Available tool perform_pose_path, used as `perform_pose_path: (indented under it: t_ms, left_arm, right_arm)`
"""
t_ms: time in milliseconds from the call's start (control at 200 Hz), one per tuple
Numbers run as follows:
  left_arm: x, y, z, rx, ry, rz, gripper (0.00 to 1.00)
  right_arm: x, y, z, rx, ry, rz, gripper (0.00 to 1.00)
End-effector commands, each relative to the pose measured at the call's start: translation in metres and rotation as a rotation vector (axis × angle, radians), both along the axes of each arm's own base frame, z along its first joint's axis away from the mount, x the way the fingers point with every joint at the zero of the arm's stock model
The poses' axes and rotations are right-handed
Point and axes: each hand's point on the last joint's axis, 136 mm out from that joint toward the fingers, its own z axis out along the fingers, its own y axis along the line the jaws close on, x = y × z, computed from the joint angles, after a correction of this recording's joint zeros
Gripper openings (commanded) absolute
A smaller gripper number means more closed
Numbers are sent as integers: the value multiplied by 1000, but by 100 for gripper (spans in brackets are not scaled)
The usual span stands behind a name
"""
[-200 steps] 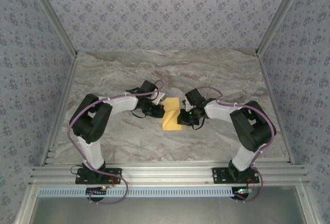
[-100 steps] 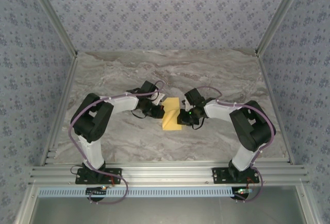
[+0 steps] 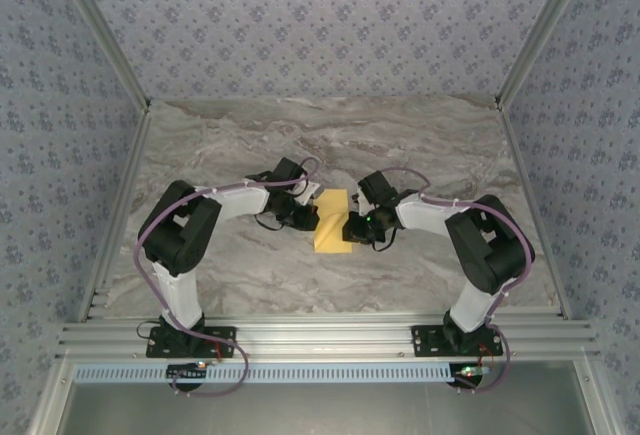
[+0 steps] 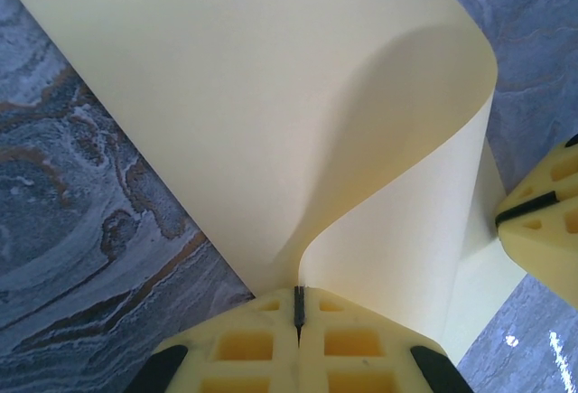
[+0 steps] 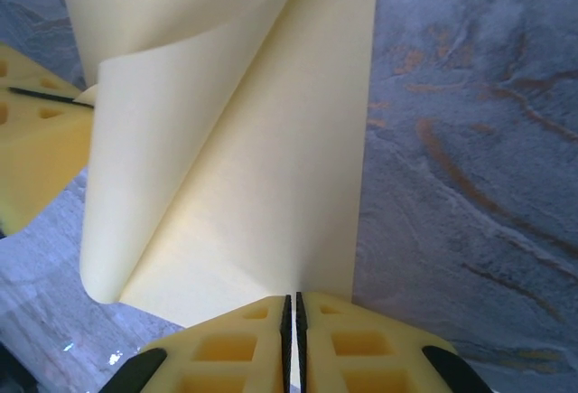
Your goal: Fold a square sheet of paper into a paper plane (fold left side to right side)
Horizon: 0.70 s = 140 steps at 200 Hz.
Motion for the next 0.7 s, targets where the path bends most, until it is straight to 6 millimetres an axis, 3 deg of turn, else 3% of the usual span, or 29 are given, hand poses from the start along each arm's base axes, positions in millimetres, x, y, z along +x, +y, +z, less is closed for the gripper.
perform_pose_path:
  t_ms: [0,135,355,695]
  left_arm:
    - [1,3,-6,25,8,-11,0]
    - [1,3,-6,26,9,-14,0]
    - [4,0,-5,20,6,-17,0]
    - [4,0,-4,24,7,-16,0]
  right_arm:
    - [8,8,24,93,-40,-5,13]
    - [24,23,38,187,-69,-37,11]
    - [47,36,36,223,-83,-77,10]
    - [56,52,27,223,-70,-57,10]
